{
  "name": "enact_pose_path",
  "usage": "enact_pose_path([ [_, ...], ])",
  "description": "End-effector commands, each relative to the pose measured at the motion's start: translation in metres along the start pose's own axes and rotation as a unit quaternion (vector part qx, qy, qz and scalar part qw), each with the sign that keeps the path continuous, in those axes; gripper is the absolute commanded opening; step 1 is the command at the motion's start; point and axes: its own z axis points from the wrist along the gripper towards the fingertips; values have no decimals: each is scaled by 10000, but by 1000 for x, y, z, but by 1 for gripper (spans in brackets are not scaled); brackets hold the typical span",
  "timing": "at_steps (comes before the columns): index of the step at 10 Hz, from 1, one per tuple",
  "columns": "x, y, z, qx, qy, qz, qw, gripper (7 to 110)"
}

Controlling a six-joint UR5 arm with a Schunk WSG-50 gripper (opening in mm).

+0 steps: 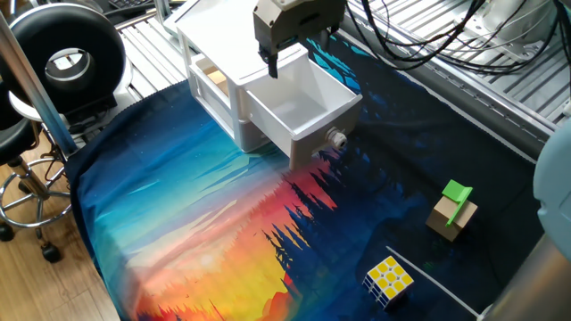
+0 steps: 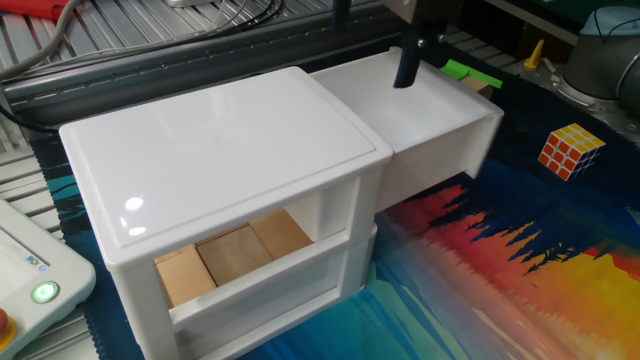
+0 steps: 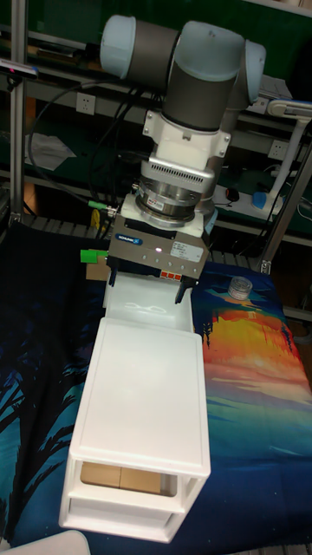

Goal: Use the gripper to push and close the drawer

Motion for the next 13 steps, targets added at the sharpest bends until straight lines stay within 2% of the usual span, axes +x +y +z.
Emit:
enact_pose_path([
  [1,11,7,0,-228,192,-293,9991,109],
  [2,11,7,0,-199,203,-453,9986,109],
  [5,15,12,-2,-323,259,-328,9986,109],
  [6,17,9,-3,-272,289,-212,9990,109],
  [8,22,-2,-3,-14,406,-141,9991,109],
  [11,26,12,-3,-310,510,-105,9982,109],
  [13,29,34,-6,-776,573,-65,9953,109],
])
